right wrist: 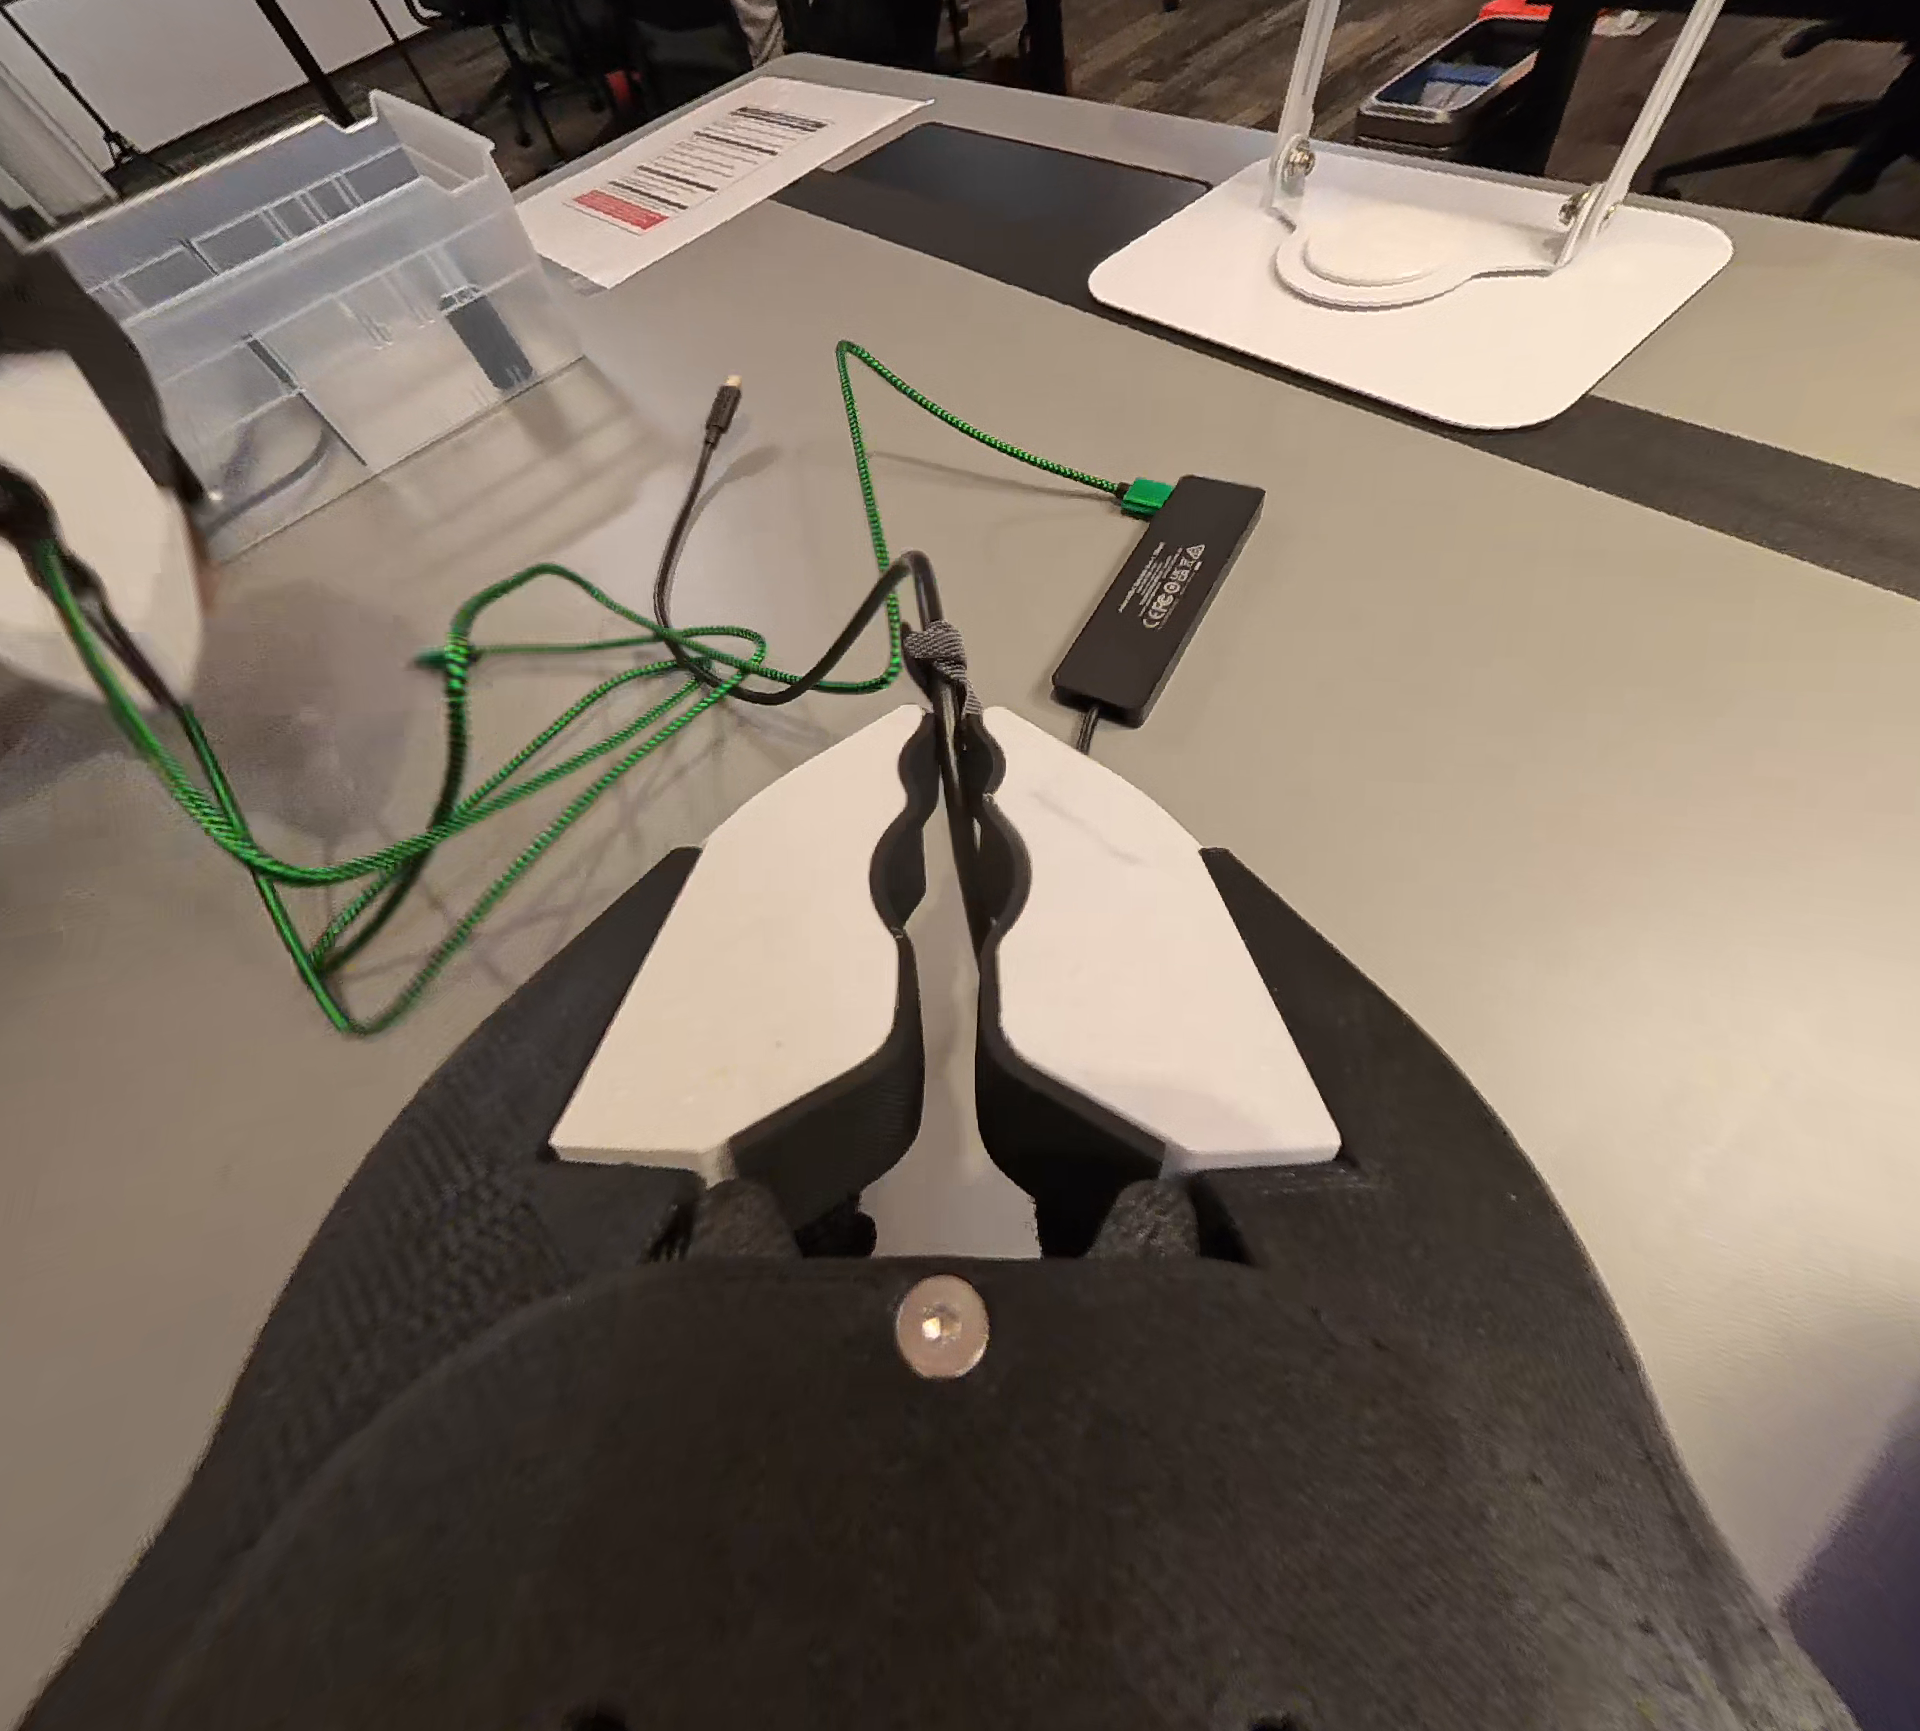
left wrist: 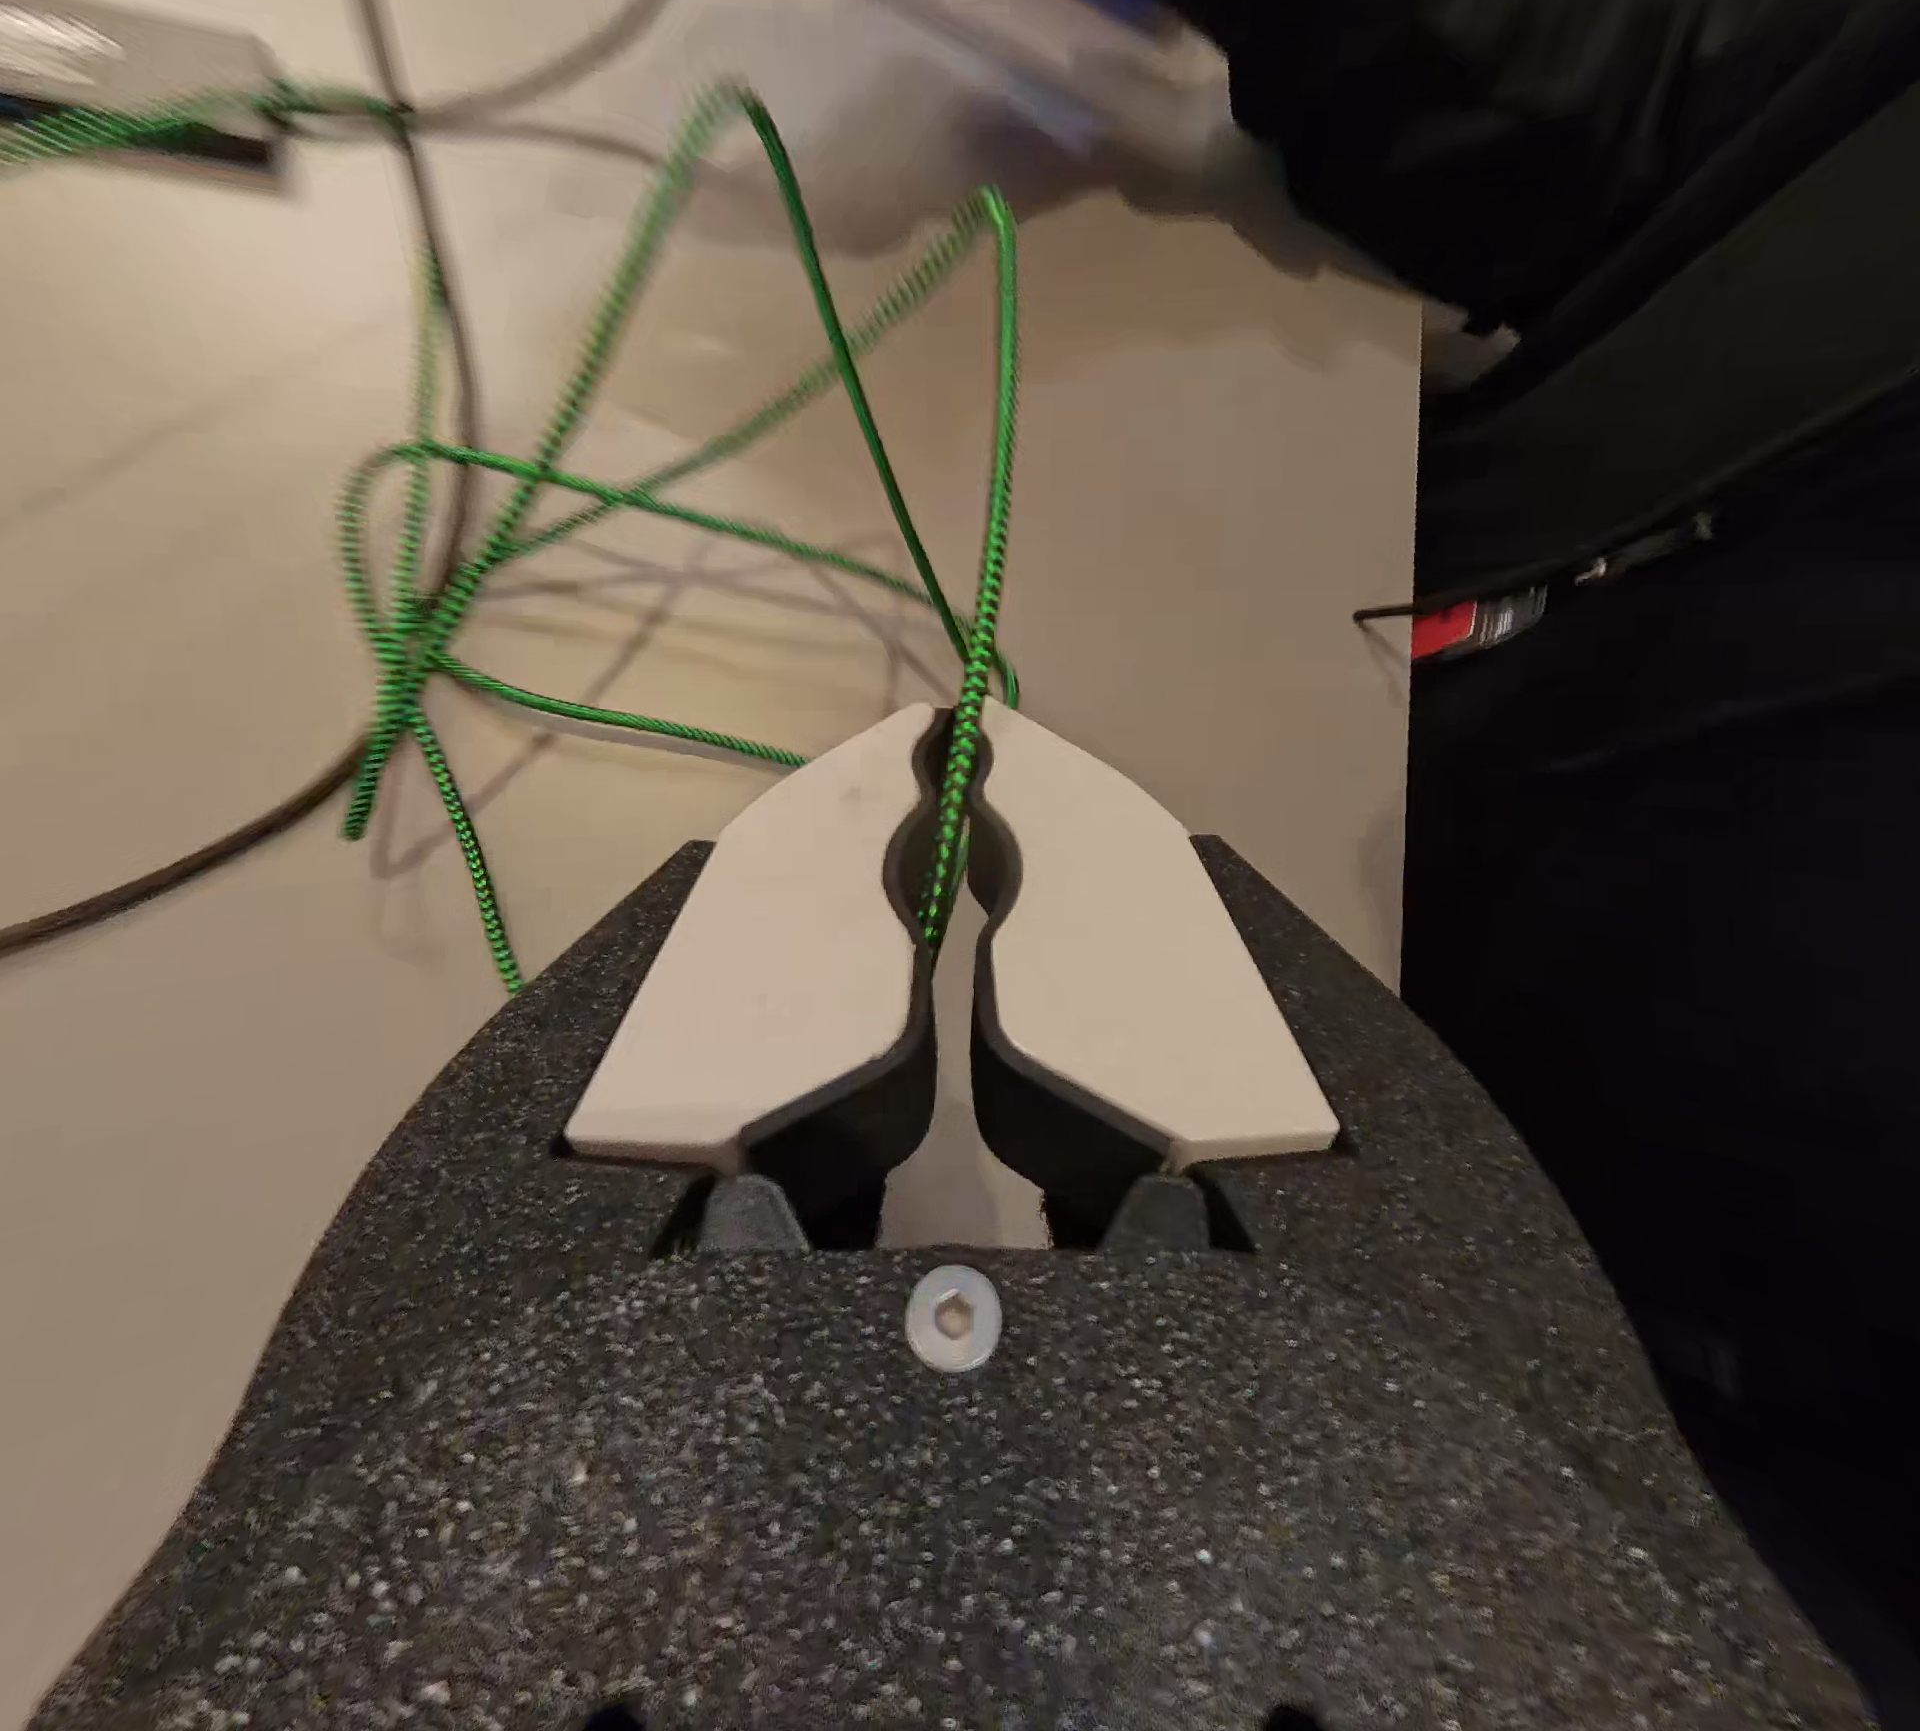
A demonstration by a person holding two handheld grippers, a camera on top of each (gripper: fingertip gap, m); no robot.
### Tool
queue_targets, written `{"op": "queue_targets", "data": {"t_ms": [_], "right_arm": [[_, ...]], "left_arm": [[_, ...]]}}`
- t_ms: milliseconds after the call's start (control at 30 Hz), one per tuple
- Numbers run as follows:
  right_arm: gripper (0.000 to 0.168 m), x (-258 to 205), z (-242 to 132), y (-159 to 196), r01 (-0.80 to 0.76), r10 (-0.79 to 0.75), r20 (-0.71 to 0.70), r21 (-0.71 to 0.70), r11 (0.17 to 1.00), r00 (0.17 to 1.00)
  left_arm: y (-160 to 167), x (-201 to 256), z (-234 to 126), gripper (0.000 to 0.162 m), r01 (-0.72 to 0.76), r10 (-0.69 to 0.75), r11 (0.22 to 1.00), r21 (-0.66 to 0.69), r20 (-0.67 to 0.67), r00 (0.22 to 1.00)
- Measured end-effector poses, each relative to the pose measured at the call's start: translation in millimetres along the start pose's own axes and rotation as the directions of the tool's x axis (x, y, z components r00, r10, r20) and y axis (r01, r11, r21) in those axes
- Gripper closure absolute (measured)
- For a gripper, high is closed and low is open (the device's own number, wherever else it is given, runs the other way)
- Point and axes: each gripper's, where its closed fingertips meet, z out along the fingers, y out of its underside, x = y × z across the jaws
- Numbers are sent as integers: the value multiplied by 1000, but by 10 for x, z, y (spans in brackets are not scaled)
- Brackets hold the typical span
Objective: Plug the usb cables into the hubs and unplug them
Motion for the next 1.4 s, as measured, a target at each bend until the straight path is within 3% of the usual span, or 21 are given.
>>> {"op": "queue_targets", "data": {"t_ms": [33,200,400,767,967,1167,1400], "right_arm": [[165,-8,-6,4,9,-9,1,-6,1000,1000],[166,-177,-29,91,90,-86,71,-59,994,994],[166,-511,-59,314,253,-218,228,-139,958,949],[166,-1188,-278,659,448,-286,586,-149,881,758],[166,-1321,-435,951,547,-270,694,-211,810,668],[166,-1386,-594,1098,573,-212,752,-256,779,624],[166,-1412,-639,1209,615,-211,766,-285,735,607]], "left_arm": [[-71,-29,-163,162,-6,5,999,41,32,999],[-541,-209,-865,162,-66,23,976,209,204,979],[-1220,-368,-1365,162,-158,60,950,269,341,938],[-2258,-744,-1572,162,-214,58,935,282,475,878],[-2511,-1002,-1620,162,-178,-36,919,352,525,850],[-2697,-1058,-2026,162,-139,-121,892,431,523,844],[-2739,-1055,-2271,162,-49,-128,939,341,476,870]]}}
